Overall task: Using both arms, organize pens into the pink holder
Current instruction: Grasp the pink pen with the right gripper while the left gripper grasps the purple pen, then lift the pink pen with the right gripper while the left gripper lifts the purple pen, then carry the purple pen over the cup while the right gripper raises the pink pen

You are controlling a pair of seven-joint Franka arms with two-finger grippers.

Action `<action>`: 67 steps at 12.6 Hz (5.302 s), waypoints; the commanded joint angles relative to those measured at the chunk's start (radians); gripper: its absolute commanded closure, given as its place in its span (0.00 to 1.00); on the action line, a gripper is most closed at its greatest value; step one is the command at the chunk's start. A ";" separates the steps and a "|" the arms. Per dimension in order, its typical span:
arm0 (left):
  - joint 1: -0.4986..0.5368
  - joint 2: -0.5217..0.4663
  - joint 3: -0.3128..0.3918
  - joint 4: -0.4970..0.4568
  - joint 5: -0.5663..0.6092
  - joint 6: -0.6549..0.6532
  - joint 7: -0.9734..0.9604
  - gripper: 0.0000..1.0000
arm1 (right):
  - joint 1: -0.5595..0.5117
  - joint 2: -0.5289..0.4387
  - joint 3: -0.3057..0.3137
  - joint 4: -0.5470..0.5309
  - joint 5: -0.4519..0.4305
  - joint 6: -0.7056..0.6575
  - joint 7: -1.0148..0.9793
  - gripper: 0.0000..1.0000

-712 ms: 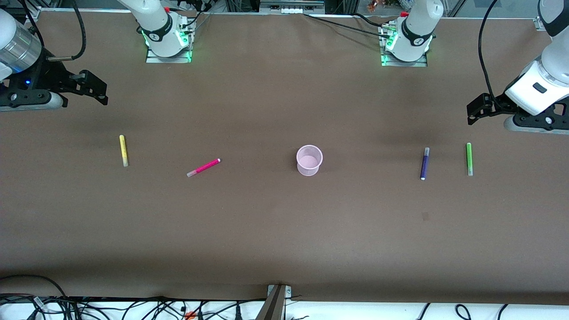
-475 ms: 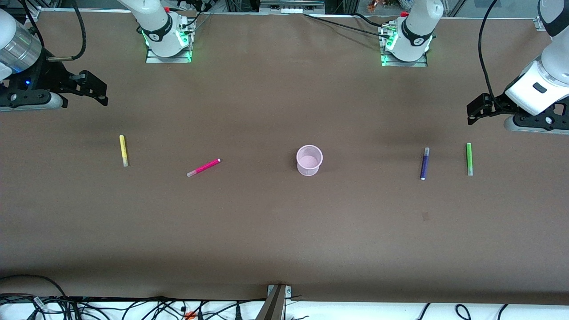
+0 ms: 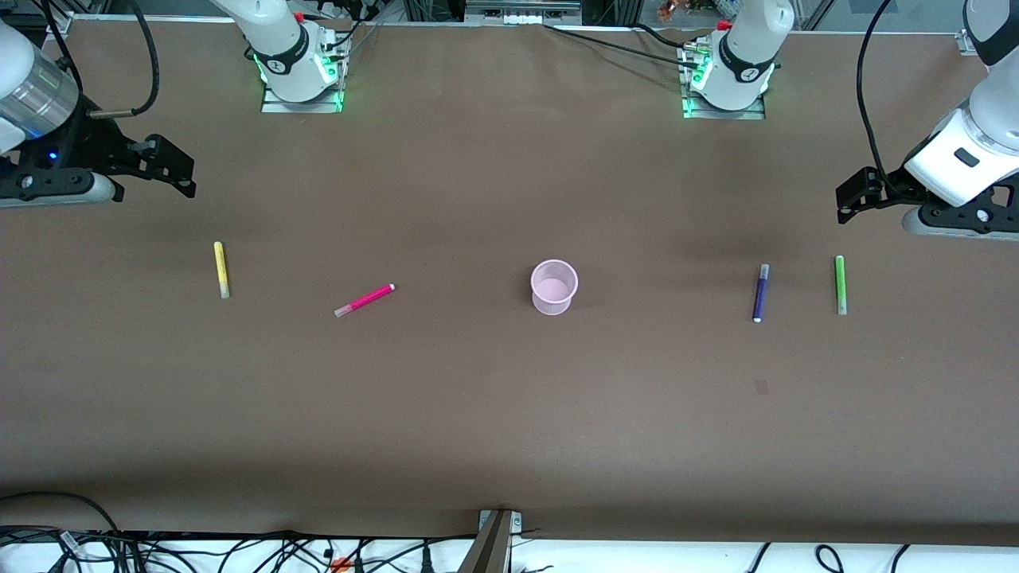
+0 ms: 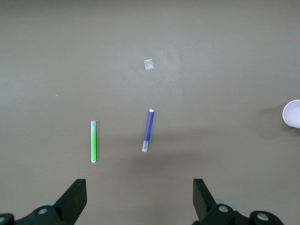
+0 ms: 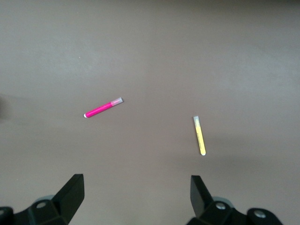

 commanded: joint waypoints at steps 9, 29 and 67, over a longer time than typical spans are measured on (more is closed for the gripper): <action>0.009 0.346 -0.005 -0.013 0.000 0.127 0.079 0.00 | 0.065 0.142 0.008 -0.110 0.110 0.059 0.434 0.01; 0.079 0.544 -0.010 -0.317 -0.083 0.743 0.409 0.69 | 0.274 0.571 0.010 -0.289 0.275 0.763 1.148 0.28; -0.056 0.653 -0.246 0.013 -1.367 0.244 2.121 1.00 | 0.050 0.502 -0.004 0.095 0.962 -0.141 0.962 1.00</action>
